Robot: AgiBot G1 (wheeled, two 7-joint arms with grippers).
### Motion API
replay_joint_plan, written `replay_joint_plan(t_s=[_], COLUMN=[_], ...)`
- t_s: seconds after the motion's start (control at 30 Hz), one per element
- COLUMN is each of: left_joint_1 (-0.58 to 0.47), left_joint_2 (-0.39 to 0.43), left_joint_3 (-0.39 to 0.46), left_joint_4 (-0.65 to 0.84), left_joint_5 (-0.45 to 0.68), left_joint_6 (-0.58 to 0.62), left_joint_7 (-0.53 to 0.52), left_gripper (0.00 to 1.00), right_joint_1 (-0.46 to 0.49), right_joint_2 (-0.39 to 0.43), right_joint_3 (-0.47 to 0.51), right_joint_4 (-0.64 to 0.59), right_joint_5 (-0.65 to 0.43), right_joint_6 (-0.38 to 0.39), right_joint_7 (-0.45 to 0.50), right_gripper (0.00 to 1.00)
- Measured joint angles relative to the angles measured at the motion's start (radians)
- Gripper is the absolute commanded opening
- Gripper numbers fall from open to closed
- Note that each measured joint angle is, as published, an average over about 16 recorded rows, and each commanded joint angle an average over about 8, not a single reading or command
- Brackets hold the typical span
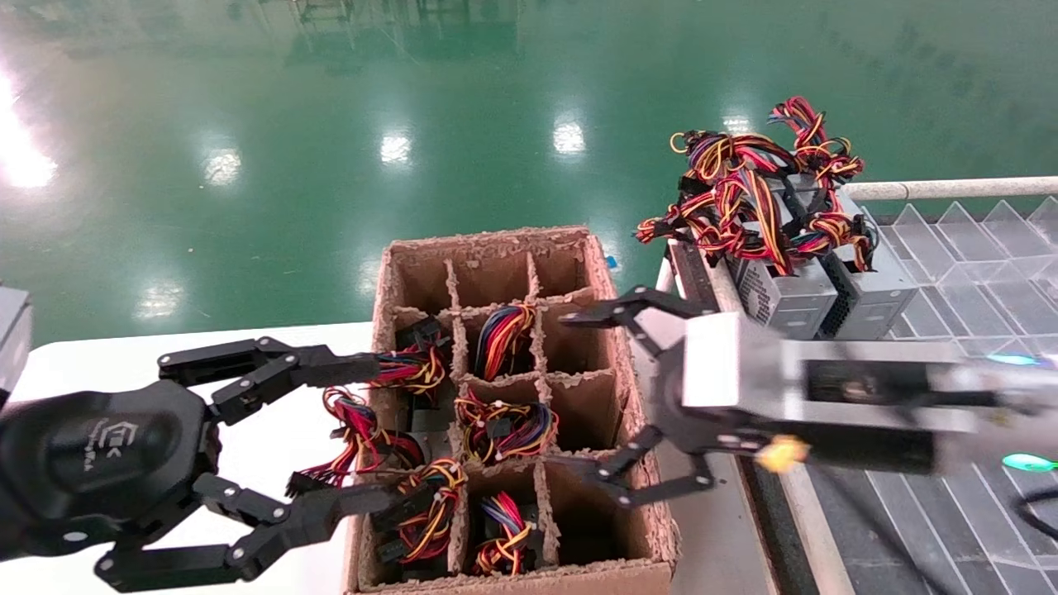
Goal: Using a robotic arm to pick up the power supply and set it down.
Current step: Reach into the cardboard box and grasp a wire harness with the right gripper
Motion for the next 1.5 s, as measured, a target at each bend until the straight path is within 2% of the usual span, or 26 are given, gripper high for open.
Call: replay_joint_plan(t_s=[0.27,0.6,0.63,0.67,0.87,0.9,1.2,1.5], left_joint_1=[0.000,0.000,0.000,0.000,0.000,0.000,0.000,0.000], left_joint_2=[0.000,0.000,0.000,0.000,0.000,0.000,0.000,0.000], left_joint_3=[0.000,0.000,0.000,0.000,0.000,0.000,0.000,0.000], left_joint_4=[0.000,0.000,0.000,0.000,0.000,0.000,0.000,0.000], left_joint_5=[0.000,0.000,0.000,0.000,0.000,0.000,0.000,0.000], left_joint_6=[0.000,0.000,0.000,0.000,0.000,0.000,0.000,0.000], left_joint_7=[0.000,0.000,0.000,0.000,0.000,0.000,0.000,0.000], left_gripper=[0.00,0.00,0.00,0.00,0.00,0.00,0.00,0.00], right_joint_1=[0.023,0.013,0.012,0.012,0.008,0.008,0.002,0.004], right_joint_2=[-0.068,-0.113,-0.117,-0.121,-0.144,-0.148,-0.177,-0.194], right_joint_3=[-0.067,-0.100,-0.101,-0.102,-0.105,-0.106,-0.104,-0.093], right_joint_4=[-0.013,-0.063,-0.069,-0.074,-0.107,-0.113,-0.168,-0.247], right_joint_5=[-0.125,-0.186,-0.190,-0.193,-0.204,-0.205,-0.198,-0.159], right_joint_6=[0.032,0.067,0.071,0.074,0.096,0.100,0.120,0.101], right_joint_7=[0.004,-0.008,-0.011,-0.014,-0.030,-0.032,-0.046,-0.072], right_gripper=[1.00,1.00,0.93,0.82,0.07,0.01,0.00,0.00])
